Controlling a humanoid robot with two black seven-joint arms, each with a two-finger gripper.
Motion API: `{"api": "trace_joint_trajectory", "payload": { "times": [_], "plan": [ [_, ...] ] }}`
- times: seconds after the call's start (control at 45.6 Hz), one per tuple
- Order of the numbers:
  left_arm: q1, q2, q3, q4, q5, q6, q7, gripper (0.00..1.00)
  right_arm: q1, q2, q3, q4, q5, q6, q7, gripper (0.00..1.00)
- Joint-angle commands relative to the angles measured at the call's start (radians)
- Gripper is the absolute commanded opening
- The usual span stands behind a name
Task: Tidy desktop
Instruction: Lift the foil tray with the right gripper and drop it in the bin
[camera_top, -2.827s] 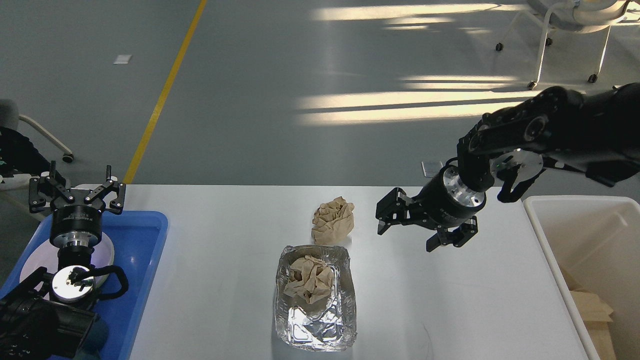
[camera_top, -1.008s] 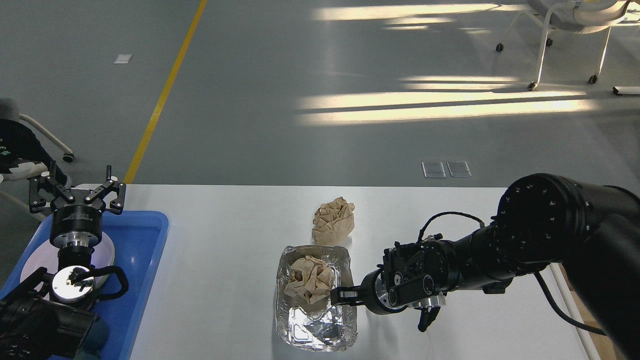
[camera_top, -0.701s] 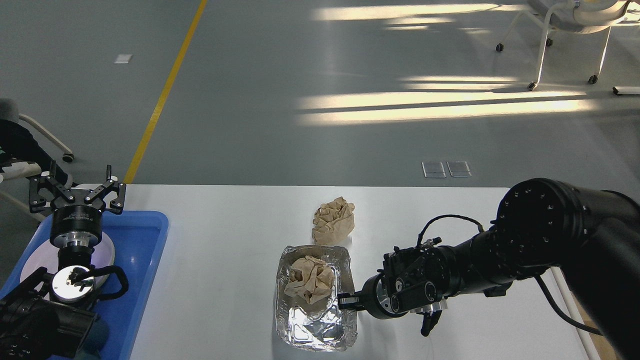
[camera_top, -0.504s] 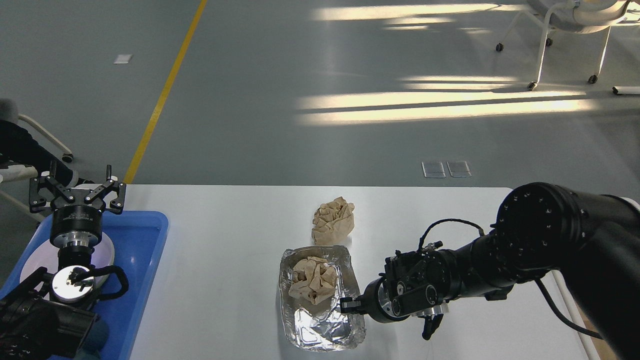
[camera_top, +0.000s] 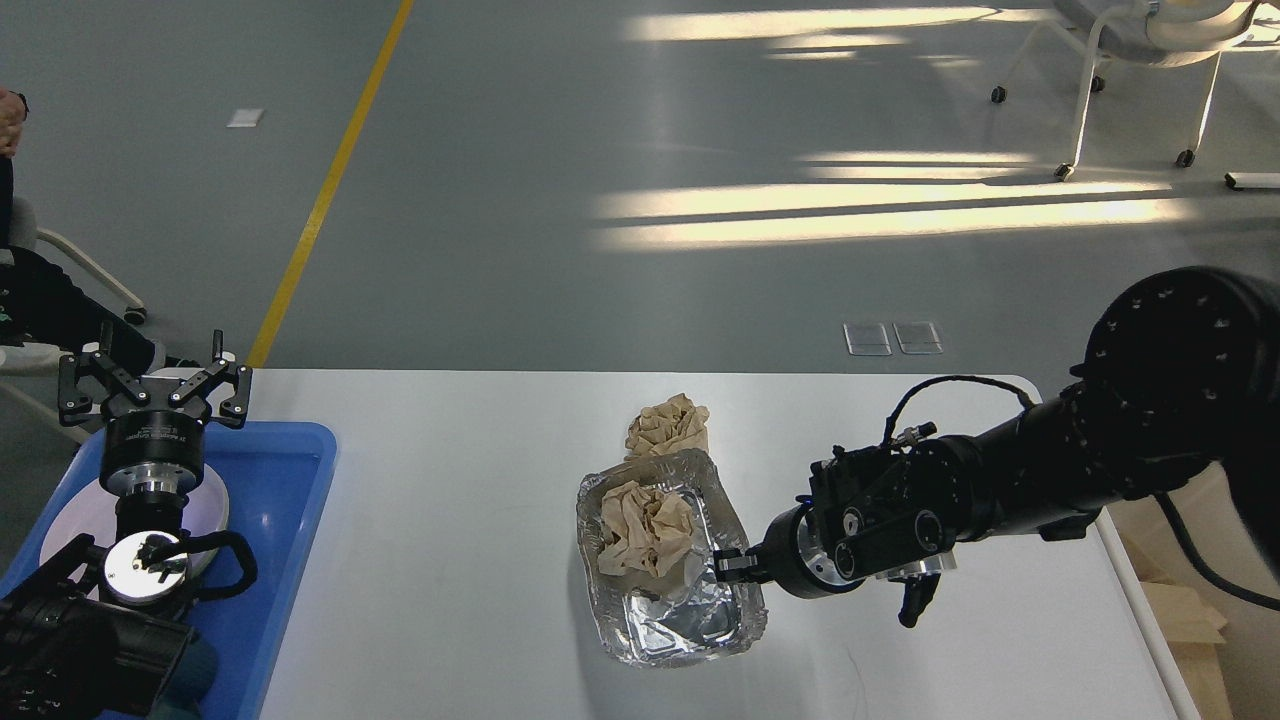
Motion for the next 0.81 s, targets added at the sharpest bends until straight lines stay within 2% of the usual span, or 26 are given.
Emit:
{"api": "trace_joint_trajectory", "payload": {
  "times": [0.0,0.153,0.329,0.46,0.657,0.789],
  "plan": [
    [0.0,0.0,0.0,-0.001,0.0,0.0,0.0,0.96,0.065,-0.045,0.001,0.06,-0.012,0.0,0.051,0.0],
    [0.0,0.0,0.0,0.0,0.0,0.0,0.0,0.96,0.146,-0.106,0.001,0.117,-0.035,0.006,0.111,0.0],
    [0.0,0.0,0.0,0.0,0.0,0.0,0.0,0.96,0.269,-0.232,0.001,0.118,-0.035,0.114,0.206,0.0],
    [0.0,0.0,0.0,0.0,0.0,0.0,0.0,0.96,0.325,-0.328,0.001,0.095,-0.034,0.175,0.209,0.0],
    [0.0,0.0,0.0,-0.001,0.0,0.0,0.0,0.96,0.387,-0.454,0.003,-0.037,-0.02,0.314,0.21,0.0],
    [0.0,0.0,0.0,-0.001,0.0,0.0,0.0,0.96,0.416,-0.528,0.013,-0.07,-0.02,0.377,0.209,0.0]
  ]
}}
